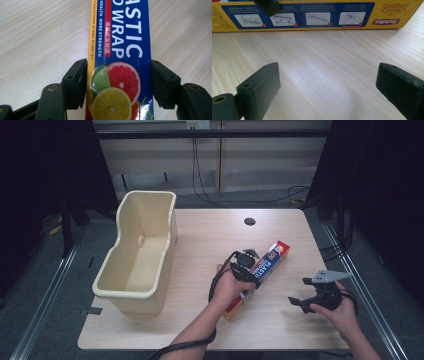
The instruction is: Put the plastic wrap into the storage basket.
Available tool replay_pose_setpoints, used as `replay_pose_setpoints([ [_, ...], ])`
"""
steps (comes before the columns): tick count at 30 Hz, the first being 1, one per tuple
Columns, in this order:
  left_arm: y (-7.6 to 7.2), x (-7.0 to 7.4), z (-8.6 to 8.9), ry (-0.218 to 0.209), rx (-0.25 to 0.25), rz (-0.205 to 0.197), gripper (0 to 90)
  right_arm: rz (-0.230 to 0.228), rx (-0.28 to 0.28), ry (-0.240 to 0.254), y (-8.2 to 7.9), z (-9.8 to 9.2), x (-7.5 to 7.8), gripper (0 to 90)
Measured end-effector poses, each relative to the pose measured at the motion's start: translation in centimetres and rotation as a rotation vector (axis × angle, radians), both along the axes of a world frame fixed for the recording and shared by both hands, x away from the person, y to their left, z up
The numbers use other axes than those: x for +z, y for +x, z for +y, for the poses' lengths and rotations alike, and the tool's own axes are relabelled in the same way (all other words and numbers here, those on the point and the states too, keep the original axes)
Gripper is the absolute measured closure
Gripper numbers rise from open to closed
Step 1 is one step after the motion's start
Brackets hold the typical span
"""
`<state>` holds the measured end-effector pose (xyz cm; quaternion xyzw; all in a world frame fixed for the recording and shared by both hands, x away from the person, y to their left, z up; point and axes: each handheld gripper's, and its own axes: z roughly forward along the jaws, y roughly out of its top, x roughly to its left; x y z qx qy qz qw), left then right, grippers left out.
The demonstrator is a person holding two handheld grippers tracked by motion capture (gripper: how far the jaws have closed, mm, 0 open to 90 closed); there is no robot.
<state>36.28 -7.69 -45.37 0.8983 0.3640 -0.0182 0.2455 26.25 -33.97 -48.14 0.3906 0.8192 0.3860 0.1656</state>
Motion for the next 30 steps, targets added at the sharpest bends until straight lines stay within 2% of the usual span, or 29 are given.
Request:
replay_pose_setpoints([
  [2, 0.2, 0.1, -0.2, -0.019, 0.011, 0.004, 32.8, -0.003, 0.003, -0.002, 0.0, 0.0, 0.0, 5.1],
  [3, 0.3, 0.1, -0.4, -0.047, 0.024, -0.01, 29.7, -0.002, 0.006, -0.001, 0.0, 0.0, 0.0, 5.2],
  [7, 0.8, 0.2, -1.2, -0.023, 0.013, -0.026, 28.8, 0.003, 0.003, 0.001, 0.0, -0.1, 0.0, 5.1],
  [10, 1.1, 0.1, -1.8, -0.024, 0.02, -0.022, 28.8, -0.001, 0.001, 0.005, 0.1, -0.2, 0.0, 5.1],
  [15, 1.4, -0.3, -2.6, 0.021, 0.004, -0.028, 31.3, -0.003, 0.006, 0.005, 0.0, -0.2, 0.0, 5.1],
  [20, 1.6, -0.8, -3.1, 0.041, -0.001, -0.034, 34.2, -0.004, 0.008, 0.004, 0.0, 0.0, 0.0, 5.2],
  [24, 1.9, -0.6, -3.3, 0.066, -0.017, -0.018, 36.5, -0.002, 0.012, 0.002, 0.1, 0.1, 0.0, 5.2],
  [26, 1.9, -0.2, -3.5, 0.097, -0.018, -0.028, 39.7, 0.001, 0.015, 0.0, 0.1, 0.1, 0.0, 5.2],
  [28, 2.0, 0.1, -3.5, 0.128, -0.026, 0.004, 40.1, -0.001, 0.018, 0.003, 0.1, 0.1, 0.0, 5.2],
  [30, 2.0, 0.4, -3.4, 0.119, -0.038, 0.026, 40.3, -0.007, 0.02, 0.004, 0.1, 0.1, 0.1, 5.1],
])
